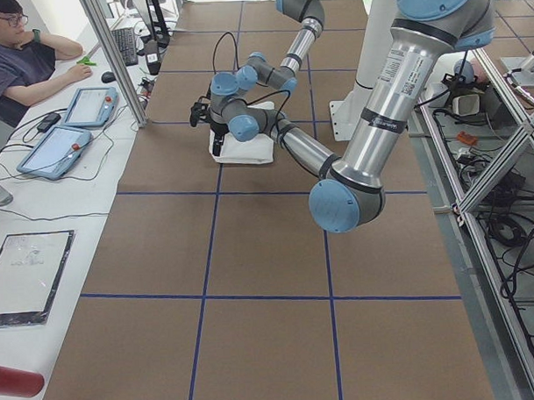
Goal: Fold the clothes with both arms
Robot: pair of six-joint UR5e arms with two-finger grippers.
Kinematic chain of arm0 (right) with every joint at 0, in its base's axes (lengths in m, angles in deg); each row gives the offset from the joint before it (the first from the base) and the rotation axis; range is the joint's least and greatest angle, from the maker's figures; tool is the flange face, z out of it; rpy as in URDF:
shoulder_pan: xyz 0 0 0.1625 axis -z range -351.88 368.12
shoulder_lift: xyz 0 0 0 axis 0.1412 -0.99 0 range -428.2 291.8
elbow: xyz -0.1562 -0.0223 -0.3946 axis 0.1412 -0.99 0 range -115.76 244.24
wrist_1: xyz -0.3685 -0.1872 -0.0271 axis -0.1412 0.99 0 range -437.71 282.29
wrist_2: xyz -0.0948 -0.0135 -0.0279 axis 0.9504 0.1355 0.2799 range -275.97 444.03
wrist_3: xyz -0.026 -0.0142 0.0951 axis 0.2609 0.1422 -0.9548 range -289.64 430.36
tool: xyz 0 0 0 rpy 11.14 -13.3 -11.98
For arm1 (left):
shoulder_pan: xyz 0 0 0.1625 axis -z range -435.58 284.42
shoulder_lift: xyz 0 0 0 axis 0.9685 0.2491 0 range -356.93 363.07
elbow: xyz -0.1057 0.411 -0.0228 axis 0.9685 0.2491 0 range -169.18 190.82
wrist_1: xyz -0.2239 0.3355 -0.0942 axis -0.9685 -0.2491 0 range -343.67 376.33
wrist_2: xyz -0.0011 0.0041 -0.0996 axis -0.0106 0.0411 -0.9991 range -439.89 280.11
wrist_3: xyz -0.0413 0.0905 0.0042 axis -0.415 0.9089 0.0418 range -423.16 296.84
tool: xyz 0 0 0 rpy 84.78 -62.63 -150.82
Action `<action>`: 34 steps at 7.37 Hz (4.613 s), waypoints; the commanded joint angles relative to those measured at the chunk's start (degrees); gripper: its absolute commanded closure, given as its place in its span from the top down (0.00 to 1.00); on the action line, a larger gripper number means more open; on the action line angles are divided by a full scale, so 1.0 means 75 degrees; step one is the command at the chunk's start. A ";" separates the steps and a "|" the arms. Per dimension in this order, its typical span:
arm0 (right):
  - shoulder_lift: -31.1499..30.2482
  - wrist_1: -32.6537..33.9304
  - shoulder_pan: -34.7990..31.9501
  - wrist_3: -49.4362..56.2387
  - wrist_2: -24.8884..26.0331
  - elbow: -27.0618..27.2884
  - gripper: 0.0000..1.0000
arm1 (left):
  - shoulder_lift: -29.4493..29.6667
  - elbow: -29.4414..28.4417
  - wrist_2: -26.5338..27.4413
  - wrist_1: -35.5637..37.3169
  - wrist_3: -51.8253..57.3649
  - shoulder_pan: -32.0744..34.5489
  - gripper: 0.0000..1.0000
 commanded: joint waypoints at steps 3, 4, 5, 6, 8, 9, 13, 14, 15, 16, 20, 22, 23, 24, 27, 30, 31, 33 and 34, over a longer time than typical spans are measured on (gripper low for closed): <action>0.0254 -0.0026 -0.0401 0.0258 -0.0962 0.0293 1.00 | -0.0096 0.0056 -0.0029 -0.0011 -0.0120 -0.0034 1.00; 0.0080 0.0265 -0.0390 0.0235 -0.1522 0.0772 1.00 | -0.0096 0.0056 -0.0029 -0.0011 -0.0121 -0.0034 1.00; -0.0305 0.1231 -0.0250 0.0351 -0.1656 0.1566 1.00 | -0.0096 0.0056 -0.0029 -0.0011 -0.0132 -0.0034 1.00; -0.0494 0.1437 -0.0063 0.0387 -0.1587 0.1759 1.00 | -0.0096 0.0056 -0.0029 -0.0011 -0.0144 -0.0034 1.00; -0.0543 0.1405 0.0126 0.0573 -0.1016 0.1307 1.00 | -0.0096 0.0091 -0.0029 -0.0011 -0.0179 -0.0034 1.00; -0.0520 0.1381 0.0126 0.0609 -0.0664 0.1061 1.00 | -0.0107 0.0149 -0.0029 -0.0011 -0.0191 -0.0022 1.00; -0.0765 0.1404 -0.0155 0.1604 -0.0042 0.0707 1.00 | -0.0107 0.0278 -0.0029 0.0000 -0.0354 -0.0022 1.00; -0.0731 0.1393 -0.0271 0.1838 -0.0051 0.0741 1.00 | -0.0107 0.0290 -0.0029 0.0000 -0.0390 -0.0022 1.00; -0.0707 0.1369 -0.0330 0.1863 -0.0144 0.0788 1.00 | -0.0107 0.0290 -0.0029 0.0000 -0.0390 -0.0034 1.00; -0.0695 0.1381 -0.0424 0.1910 -0.0598 0.1009 1.00 | -0.0107 0.0290 -0.0029 0.0000 -0.0402 -0.0034 1.00; -0.2131 0.1404 0.0041 0.0757 -0.2264 0.3838 1.00 | -0.0107 0.0290 -0.0029 0.0000 -0.0402 -0.0045 1.00; -0.2546 0.1369 0.0662 -0.0206 -0.2255 0.4595 1.00 | -0.0107 0.0290 -0.0029 0.0000 -0.0402 -0.0045 1.00; -0.2558 0.1427 0.0828 -0.0454 -0.2243 0.4725 1.00 | -0.0107 0.0290 -0.0029 -0.0011 -0.0402 -0.0045 1.00; -0.2686 0.1451 0.1026 -0.0642 -0.2173 0.4877 1.00 | -0.0119 0.0279 -0.0029 0.0000 -0.0402 -0.0045 1.00; -0.2921 0.1440 0.1333 -0.0785 -0.1985 0.4890 1.00 | -0.0107 0.0279 -0.0040 0.0000 -0.0402 -0.0057 1.00; -0.2957 0.1451 0.1613 -0.0914 -0.1776 0.4879 1.00 | -0.0107 0.0279 -0.0040 -0.0011 -0.0390 -0.0057 1.00; -0.3003 0.1440 0.1649 -0.0925 -0.1739 0.4890 1.00 | -0.0107 0.0279 -0.0040 -0.0011 -0.0402 -0.0057 1.00; -0.3027 0.1440 0.1650 -0.0914 -0.1692 0.4879 1.00 | -0.0107 0.0279 -0.0040 -0.0011 -0.0402 -0.0057 1.00; -0.2958 0.1451 0.1650 -0.0902 -0.1739 0.4937 1.00 | -0.0107 0.0279 -0.0040 -0.0011 -0.0402 -0.0057 1.00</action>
